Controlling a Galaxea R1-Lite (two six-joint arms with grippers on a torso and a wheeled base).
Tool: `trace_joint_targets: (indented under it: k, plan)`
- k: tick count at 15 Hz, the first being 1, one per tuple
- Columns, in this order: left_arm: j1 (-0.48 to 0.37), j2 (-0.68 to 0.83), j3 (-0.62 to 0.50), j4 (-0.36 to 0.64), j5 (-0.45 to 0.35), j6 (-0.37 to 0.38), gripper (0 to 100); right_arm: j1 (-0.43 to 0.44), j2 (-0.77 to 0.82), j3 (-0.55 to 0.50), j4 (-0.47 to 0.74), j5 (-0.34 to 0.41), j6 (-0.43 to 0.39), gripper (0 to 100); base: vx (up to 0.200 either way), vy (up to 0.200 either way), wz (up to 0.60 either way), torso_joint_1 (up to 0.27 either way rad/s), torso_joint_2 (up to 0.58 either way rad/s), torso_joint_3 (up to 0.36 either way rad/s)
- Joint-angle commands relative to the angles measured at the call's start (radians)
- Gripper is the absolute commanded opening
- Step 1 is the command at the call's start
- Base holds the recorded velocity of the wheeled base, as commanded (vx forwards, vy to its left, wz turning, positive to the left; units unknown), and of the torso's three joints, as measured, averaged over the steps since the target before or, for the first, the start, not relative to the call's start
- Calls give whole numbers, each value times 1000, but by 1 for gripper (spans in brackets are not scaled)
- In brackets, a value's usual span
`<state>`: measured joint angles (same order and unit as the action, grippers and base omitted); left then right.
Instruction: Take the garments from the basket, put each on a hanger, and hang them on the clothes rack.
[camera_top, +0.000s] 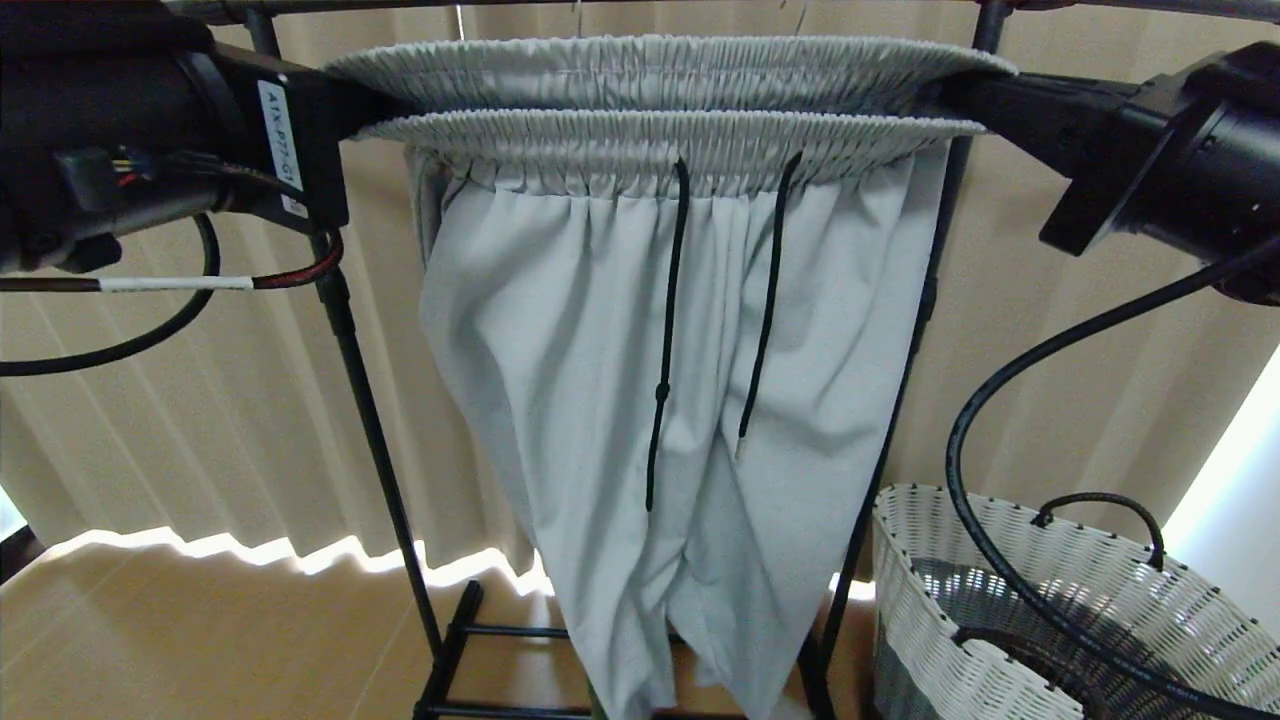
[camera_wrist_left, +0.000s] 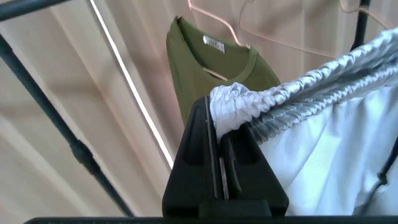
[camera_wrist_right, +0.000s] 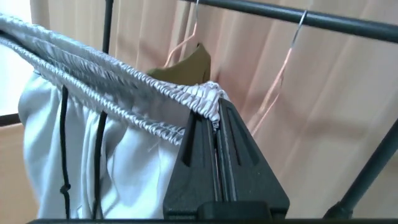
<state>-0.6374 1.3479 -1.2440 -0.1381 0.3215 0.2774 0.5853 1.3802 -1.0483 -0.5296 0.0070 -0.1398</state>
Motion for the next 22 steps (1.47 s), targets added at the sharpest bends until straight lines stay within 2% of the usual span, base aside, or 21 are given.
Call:
trace_joint_targets:
  k: [1, 4, 9, 15, 18, 22]
  plan:
    - [-21, 24, 74, 3, 4, -11, 0, 1, -7, 68, -1, -2, -3, 0, 0, 0, 0, 0, 0, 0]
    - [-42, 22, 164, 3, 5, -44, 0, -12, -20, 134, -1, -4, -4, 0, 0, 0, 0, 0, 0, 0]
    - [-93, 31, 161, 2, 5, -52, 0, -67, -20, 151, -1, -7, -32, 0, 0, 0, 0, 0, 0, 0]
    - [-96, 146, 28, -8, 7, -58, 0, -90, -95, 188, 0, -5, -32, 0, 0, 0, 0, 0, 0, 0]
    - [-93, 266, -72, -43, 11, -116, 0, -82, -216, 243, 49, -1, -32, 0, 0, 0, 0, 0, 0, 0]
    - [-91, 358, -170, -40, 34, -116, 0, -10, -311, 310, 122, 5, -30, 0, 0, 0, 0, 0, 0, 0]
